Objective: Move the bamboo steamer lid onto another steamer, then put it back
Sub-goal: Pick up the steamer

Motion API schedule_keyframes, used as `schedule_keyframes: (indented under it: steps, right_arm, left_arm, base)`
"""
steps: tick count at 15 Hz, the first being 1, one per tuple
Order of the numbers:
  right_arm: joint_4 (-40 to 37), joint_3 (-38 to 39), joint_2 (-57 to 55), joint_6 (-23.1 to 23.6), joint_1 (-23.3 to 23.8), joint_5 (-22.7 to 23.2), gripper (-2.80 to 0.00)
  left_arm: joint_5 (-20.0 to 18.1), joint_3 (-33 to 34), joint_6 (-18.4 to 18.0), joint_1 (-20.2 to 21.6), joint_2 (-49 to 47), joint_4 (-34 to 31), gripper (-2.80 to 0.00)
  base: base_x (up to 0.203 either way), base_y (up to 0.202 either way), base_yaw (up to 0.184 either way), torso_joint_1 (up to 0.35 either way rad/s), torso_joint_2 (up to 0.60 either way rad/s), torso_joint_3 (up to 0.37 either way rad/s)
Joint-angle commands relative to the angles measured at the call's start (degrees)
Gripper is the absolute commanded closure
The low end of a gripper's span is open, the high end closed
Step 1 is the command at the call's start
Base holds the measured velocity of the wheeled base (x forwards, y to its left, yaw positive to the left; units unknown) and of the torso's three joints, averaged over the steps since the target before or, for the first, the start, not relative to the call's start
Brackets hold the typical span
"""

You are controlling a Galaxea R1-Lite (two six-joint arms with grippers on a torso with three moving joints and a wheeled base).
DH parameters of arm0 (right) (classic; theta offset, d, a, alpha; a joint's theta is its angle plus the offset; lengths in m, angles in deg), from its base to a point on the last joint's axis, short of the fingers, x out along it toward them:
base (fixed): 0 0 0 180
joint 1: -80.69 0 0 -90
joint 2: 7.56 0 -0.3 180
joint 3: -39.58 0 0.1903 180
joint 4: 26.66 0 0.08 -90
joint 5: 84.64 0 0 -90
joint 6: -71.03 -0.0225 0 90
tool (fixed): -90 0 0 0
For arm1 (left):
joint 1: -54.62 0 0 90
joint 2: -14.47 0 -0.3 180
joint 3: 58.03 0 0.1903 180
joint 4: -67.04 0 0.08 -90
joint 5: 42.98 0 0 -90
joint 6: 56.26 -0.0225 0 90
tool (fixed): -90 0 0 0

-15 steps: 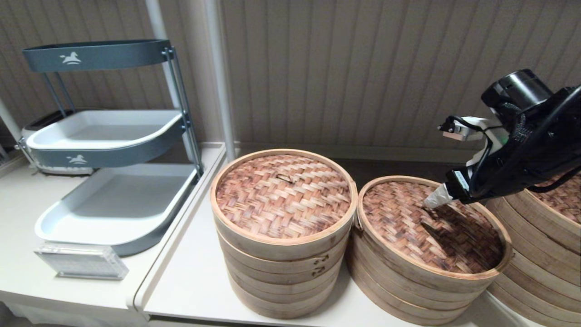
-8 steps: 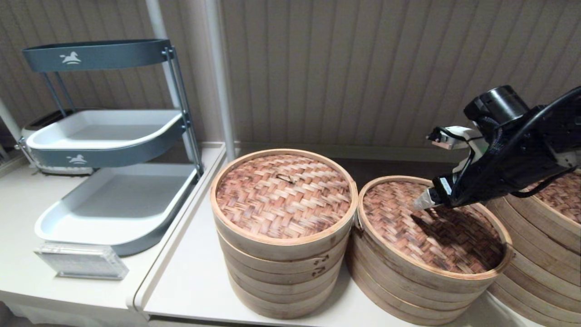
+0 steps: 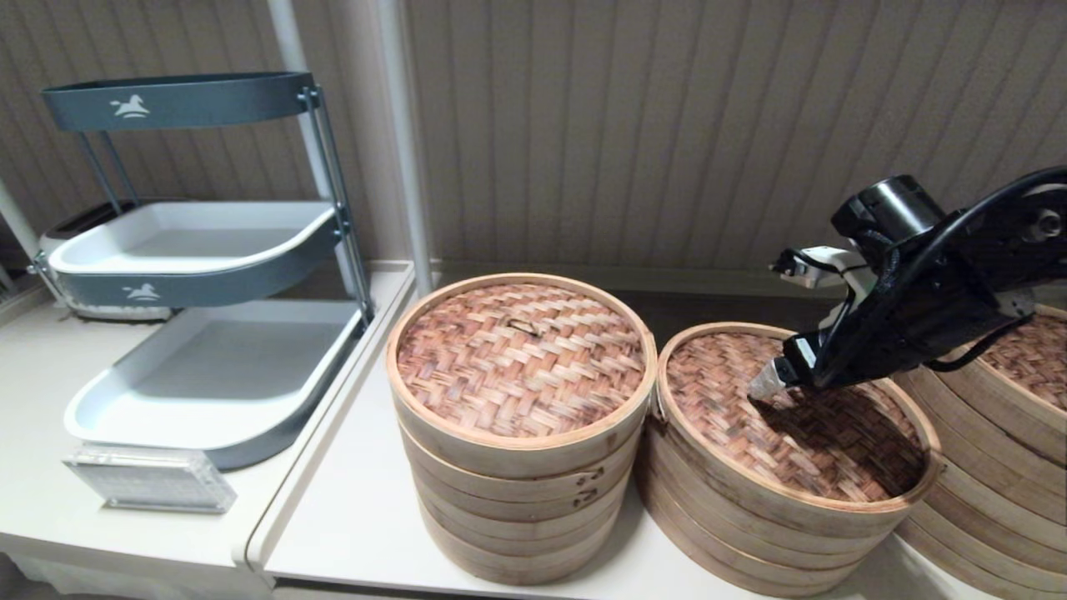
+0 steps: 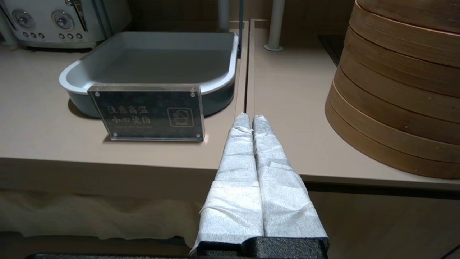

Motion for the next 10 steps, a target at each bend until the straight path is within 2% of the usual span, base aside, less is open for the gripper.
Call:
schedule_keyframes:
  steps: [1, 9, 10]
  right_arm:
    - [0.1, 0.2, -0.4, 0.0, 0.0, 0.0, -2.80]
    - [1.8, -0.2, -1.3, 0.0, 0.0, 0.0, -2.80]
    - [1.8, -0.3, -1.3, 0.0, 0.0, 0.0, 0.00]
  left_arm:
    - [0.0, 1.6, 0.0, 0.0, 0.0, 0.0, 0.00]
    - [0.0, 1.6, 0.0, 0.0, 0.0, 0.0, 0.00]
    - [0.0, 1.6, 0.0, 0.0, 0.0, 0.0, 0.00]
  base:
    - [0.000, 0.000, 0.000, 0.000, 0.00, 0.000]
    - [0.000, 0.000, 0.000, 0.000, 0.00, 0.000]
    - [0.000, 0.000, 0.000, 0.000, 0.00, 0.000]
